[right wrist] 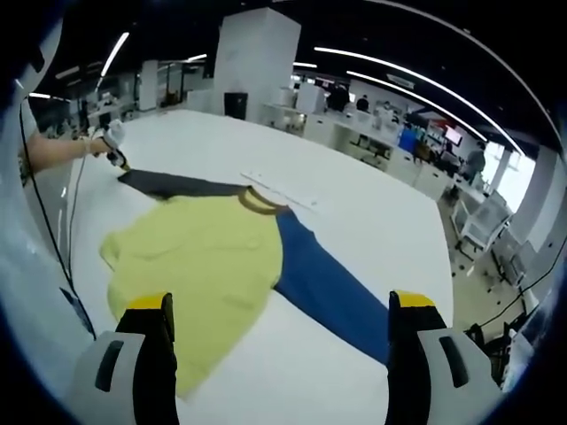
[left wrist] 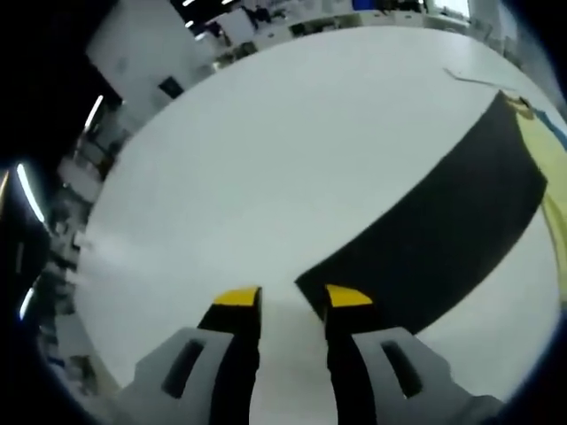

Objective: Fold the garment on the visible template until the final outline fits inside the template.

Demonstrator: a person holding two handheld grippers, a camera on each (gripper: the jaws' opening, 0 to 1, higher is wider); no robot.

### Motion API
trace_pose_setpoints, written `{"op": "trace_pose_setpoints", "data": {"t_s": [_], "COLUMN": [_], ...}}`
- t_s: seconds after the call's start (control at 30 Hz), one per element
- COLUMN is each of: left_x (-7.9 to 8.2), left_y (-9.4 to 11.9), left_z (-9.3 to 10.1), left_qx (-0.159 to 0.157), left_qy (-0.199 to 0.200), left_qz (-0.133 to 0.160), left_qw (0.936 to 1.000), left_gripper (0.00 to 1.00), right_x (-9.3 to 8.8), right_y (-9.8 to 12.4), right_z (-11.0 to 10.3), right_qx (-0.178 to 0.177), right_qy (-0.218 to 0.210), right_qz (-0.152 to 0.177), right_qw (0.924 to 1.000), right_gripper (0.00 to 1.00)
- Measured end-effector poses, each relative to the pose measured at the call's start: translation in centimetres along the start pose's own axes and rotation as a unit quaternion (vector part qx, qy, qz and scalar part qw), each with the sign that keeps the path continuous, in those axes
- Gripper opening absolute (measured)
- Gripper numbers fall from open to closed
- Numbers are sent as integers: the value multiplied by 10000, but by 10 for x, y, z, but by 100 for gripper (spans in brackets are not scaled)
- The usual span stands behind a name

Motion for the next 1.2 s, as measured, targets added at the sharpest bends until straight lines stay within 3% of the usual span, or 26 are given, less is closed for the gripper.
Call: {"op": "trace_pose_setpoints", "data": {"t_s": [0.3, 0.43, 0.8, 1.03, 1.2], "left_x": [14, 16, 37, 65, 81], "left_y": [12, 17, 45, 72, 90], "left_z": [9, 13, 23, 31, 42], "left_qx": [-395, -376, -618, -785, -873], "left_qy": [373, 163, 170, 198, 61], "left_qz": [422, 395, 833, 1420, 1644], "left_qw": [9976, 9984, 9945, 9865, 9825], "left_gripper": [29, 36, 42, 43, 47], "right_x": [-2, -2, 0, -2, -5], "right_y": [0, 0, 0, 2, 4], "right_z": [-4, -4, -6, -4, -2], "right_qx": [41, 51, 132, 106, 100], "right_qy": [-15, -13, -58, -118, -201], "right_qz": [8, 20, 127, 181, 217], "right_qw": [10000, 10000, 9998, 9997, 9995], "right_gripper": [100, 100, 100, 100, 100]}}
Point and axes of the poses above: the point that each gripper's makers call its tool centre point, and the gripper's own axes: y roughly backward along the fingers, z roughly to its right, x roughly out of its top, the point moved 4 cm from there along y, roughly backward along the fingers, and after that the axes turned 15 degrees about -y, right-handed, at the moved point
